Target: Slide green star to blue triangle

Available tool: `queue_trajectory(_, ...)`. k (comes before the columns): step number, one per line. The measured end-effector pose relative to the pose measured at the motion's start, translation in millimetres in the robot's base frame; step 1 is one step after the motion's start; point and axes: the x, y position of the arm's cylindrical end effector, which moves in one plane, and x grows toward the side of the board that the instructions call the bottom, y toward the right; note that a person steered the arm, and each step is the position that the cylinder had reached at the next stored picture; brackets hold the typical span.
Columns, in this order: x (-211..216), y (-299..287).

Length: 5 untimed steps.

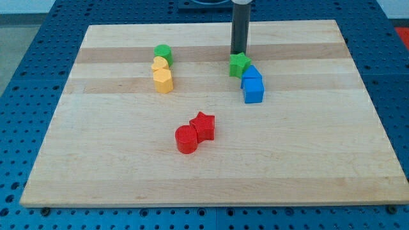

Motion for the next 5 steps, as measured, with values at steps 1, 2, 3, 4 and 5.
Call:
queue_trajectory(1, 0, 6)
queue_trajectory(2, 0, 14)
queue_trajectory(3, 0, 17)
queue_trajectory(4, 0, 17)
queue_trajectory(5, -3, 17)
